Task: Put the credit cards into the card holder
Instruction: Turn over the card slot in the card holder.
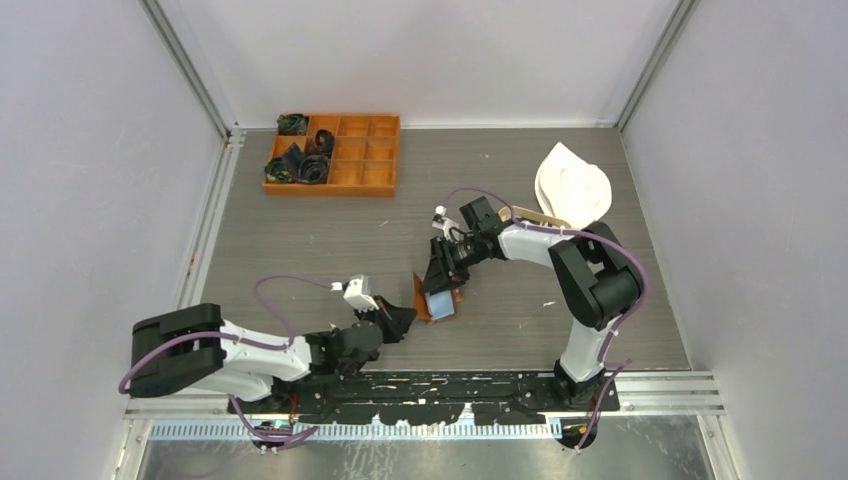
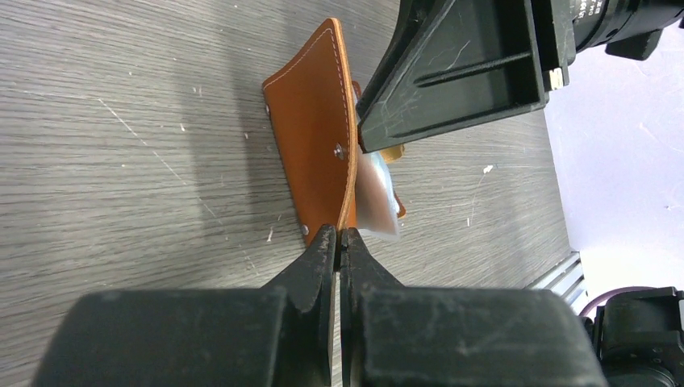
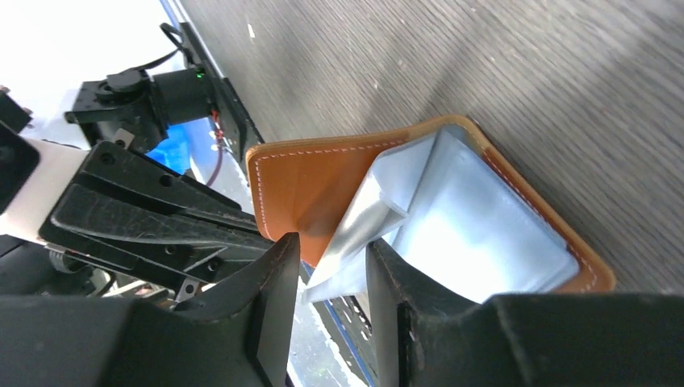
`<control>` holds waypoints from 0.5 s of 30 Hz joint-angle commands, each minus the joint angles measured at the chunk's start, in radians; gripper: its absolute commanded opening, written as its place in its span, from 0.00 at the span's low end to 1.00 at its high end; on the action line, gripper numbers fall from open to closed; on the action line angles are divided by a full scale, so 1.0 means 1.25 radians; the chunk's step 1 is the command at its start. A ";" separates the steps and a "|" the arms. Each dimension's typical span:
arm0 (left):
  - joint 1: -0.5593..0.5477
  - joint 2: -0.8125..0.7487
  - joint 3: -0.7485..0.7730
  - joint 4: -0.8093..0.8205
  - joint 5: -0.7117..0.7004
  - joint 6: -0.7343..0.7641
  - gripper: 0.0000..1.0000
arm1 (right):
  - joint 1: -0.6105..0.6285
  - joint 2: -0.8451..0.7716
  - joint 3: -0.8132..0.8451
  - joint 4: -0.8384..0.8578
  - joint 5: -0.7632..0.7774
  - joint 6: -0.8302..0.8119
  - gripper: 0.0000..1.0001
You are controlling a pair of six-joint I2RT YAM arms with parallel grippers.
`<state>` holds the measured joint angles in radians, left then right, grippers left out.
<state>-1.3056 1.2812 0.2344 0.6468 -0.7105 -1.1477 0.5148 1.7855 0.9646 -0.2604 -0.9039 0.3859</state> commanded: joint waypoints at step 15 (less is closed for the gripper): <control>0.004 -0.248 -0.053 -0.311 0.037 -0.018 0.39 | 0.038 0.116 0.001 0.249 -0.111 0.208 0.43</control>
<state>-1.3003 1.0351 0.1818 0.3347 -0.6739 -1.1885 0.5571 1.9163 0.9489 -0.0357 -1.0092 0.5858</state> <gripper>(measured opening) 0.299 0.431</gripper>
